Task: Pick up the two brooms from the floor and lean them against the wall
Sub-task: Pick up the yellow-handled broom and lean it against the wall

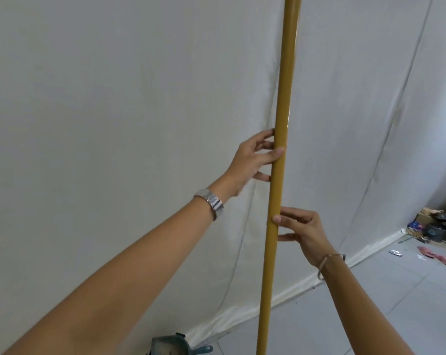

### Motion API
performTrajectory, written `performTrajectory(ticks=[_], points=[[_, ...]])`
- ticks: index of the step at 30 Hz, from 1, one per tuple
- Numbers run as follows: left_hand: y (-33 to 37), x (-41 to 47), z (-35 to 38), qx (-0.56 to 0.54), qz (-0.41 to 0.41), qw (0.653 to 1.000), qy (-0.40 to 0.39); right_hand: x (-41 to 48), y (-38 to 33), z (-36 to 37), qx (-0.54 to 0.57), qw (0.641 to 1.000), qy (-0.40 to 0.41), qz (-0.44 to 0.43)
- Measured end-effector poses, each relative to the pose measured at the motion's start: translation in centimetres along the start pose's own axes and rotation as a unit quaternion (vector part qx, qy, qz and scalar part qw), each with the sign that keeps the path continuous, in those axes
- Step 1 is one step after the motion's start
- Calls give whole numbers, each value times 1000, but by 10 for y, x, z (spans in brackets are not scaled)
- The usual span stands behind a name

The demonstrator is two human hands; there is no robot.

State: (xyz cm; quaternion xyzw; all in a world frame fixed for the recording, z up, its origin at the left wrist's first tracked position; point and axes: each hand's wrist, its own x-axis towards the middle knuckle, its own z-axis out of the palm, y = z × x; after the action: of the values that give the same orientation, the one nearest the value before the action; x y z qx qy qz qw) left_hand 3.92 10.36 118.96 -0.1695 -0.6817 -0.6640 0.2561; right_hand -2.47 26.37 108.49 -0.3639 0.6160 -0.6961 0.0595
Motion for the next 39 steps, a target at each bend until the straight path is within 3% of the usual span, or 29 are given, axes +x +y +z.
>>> performTrajectory(ticks=[8, 21, 31, 39], points=[[72, -28, -95, 95, 25, 992, 81, 42, -21, 129, 61, 995, -66, -45], [140, -129, -359, 221, 4, 963, 153, 95, 13, 424, 120, 979, -165, -25], [142, -184, -534, 263, -40, 939, 216, 134, 47, 607, 109, 968, -222, 41], [118, -223, -608, 264, -92, 930, 238, 144, 89, 676, 72, 967, -230, 81]])
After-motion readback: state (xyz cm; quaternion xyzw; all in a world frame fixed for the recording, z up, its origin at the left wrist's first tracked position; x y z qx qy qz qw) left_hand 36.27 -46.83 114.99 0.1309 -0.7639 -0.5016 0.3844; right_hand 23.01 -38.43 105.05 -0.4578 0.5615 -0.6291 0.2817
